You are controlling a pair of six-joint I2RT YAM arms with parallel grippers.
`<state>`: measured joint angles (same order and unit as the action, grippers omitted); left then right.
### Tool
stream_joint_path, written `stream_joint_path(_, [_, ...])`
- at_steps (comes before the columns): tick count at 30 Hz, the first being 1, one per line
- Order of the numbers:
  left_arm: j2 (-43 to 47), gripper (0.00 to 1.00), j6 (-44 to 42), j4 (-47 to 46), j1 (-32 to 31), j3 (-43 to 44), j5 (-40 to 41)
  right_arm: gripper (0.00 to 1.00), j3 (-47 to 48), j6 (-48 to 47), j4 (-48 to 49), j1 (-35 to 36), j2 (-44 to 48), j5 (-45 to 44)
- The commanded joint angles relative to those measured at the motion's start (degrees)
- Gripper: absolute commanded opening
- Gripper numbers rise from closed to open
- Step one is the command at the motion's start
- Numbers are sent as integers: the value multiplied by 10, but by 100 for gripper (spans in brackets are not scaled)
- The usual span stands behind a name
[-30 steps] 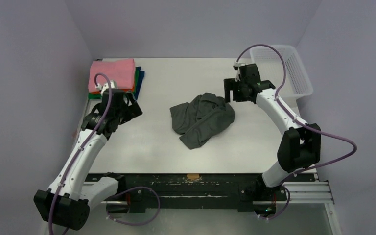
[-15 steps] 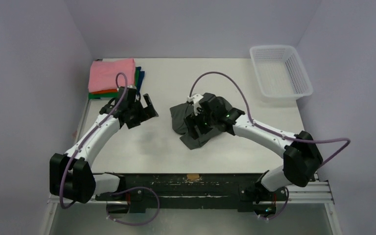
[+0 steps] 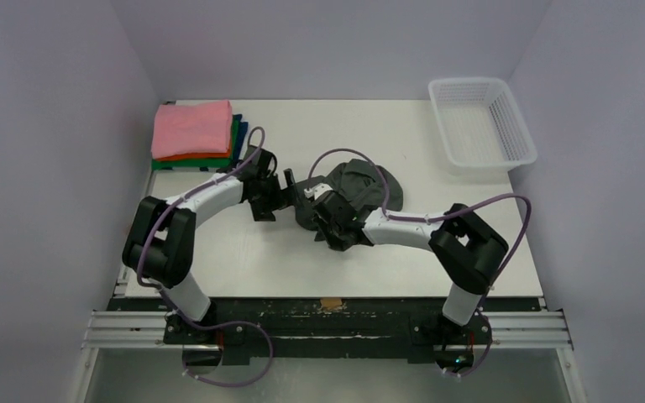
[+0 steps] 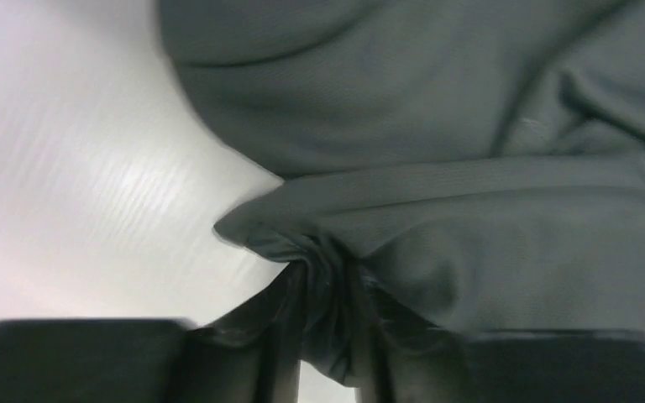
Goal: Fold and stack the t-shirts
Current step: Flatten out the tshirt
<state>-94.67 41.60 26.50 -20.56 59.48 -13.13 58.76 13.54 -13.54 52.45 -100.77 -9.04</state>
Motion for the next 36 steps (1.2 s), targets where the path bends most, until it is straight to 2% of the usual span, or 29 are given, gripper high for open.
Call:
stream_joint_path(1, [-37, 95, 9, -21, -15, 50, -22, 8, -37, 73, 1, -4, 29, -93])
stream_joint_path(3, [-58, 93, 8, -15, -21, 65, -25, 1, -52, 84, 1, -5, 67, -99])
stream_joint_path(7, [-88, 89, 7, -18, -34, 90, -28, 0, -57, 98, -25, -6, 151, -94])
stream_joint_path(11, [-124, 81, 5, -15, -43, 118, -30, 0, -57, 113, -52, -22, 219, -110])
stream_joint_path(14, [-151, 69, 5, -15, -52, 139, -34, 0, -62, 125, -59, -68, 266, -99])
stream_joint_path(15, [-158, 59, 4, -13, -53, 146, -30, 0, -65, 132, -61, -90, 280, -81])
stream_joint_path(17, [-170, 50, -1, -6, -54, 161, -27, 0, -75, 142, -59, -139, 309, -65])
stream_joint_path(18, [-177, 42, -3, -3, -55, 169, -26, 0, -81, 143, -57, -161, 323, -63])
stream_joint_path(19, [-183, 28, -6, 1, -55, 176, -26, 0, -87, 142, -55, -181, 336, -67])
stream_joint_path(20, [-186, 1, -5, 9, -55, 185, -22, 0, -90, 142, -56, -200, 348, -77])
stream_joint_path(25, [-129, 0, -18, 4, -55, 182, -3, 0, -83, 128, -77, -311, 385, -70])
stream_joint_path(30, [23, 0, -57, 10, -52, 160, 19, 0, -42, 100, -81, -366, 428, -121])
stream_joint_path(33, [109, 0, -74, 45, -52, 178, 68, 0, -7, 91, -84, -392, 453, -171])
stream_joint_path(36, [200, 0, -85, 38, -51, 175, 114, 0, 22, 85, -59, -411, 481, -194])
